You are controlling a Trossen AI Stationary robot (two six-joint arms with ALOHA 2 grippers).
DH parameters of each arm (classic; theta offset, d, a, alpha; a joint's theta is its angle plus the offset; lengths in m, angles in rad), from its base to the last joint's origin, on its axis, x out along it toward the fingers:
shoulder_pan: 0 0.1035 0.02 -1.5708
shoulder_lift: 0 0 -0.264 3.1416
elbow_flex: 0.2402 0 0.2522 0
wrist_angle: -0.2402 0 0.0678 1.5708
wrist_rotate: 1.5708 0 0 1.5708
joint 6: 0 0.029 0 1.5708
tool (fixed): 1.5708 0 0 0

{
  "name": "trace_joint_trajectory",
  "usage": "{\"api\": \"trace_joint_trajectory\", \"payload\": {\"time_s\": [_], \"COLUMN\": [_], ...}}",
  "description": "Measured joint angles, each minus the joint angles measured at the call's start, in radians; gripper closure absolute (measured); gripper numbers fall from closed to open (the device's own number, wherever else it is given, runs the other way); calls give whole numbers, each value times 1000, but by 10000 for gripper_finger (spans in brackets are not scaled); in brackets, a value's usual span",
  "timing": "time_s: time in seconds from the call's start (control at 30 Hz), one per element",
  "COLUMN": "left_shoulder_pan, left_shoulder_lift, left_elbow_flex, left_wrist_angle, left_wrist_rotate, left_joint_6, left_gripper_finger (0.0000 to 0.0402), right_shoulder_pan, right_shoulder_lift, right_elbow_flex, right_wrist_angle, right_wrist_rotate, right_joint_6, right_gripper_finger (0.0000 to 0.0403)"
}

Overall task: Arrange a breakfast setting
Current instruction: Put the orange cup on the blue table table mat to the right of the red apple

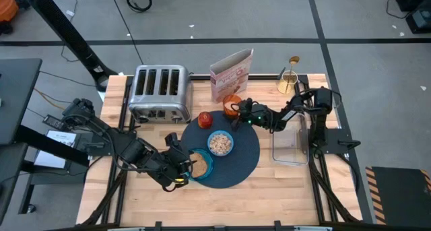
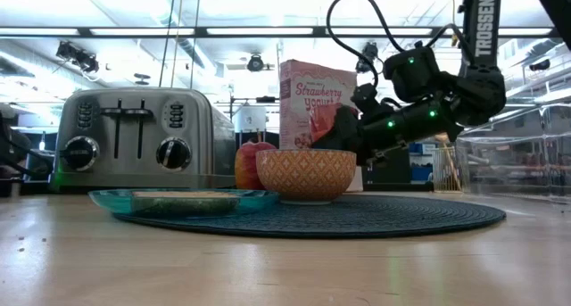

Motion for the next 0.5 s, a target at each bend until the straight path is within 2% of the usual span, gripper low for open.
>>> {"api": "trace_joint_trajectory", "payload": {"time_s": [0.33,0.5], "left_shoulder_pan": [0,0], "left_shoulder_lift": [0,0], "left_elbow_flex": [0,0], "left_wrist_angle": [6,6], "left_wrist_rotate": [-4,-5], "left_joint_6": [4,7], "left_gripper_finger": [255,255], "right_shoulder_pan": [32,33], "right_shoulder_lift": [61,51], "right_elbow_flex": [11,20], "right_wrist_angle": [1,3], "right_wrist_rotate": [47,65], "right_joint_6": [17,10], "right_gripper_finger": [45,45]}}
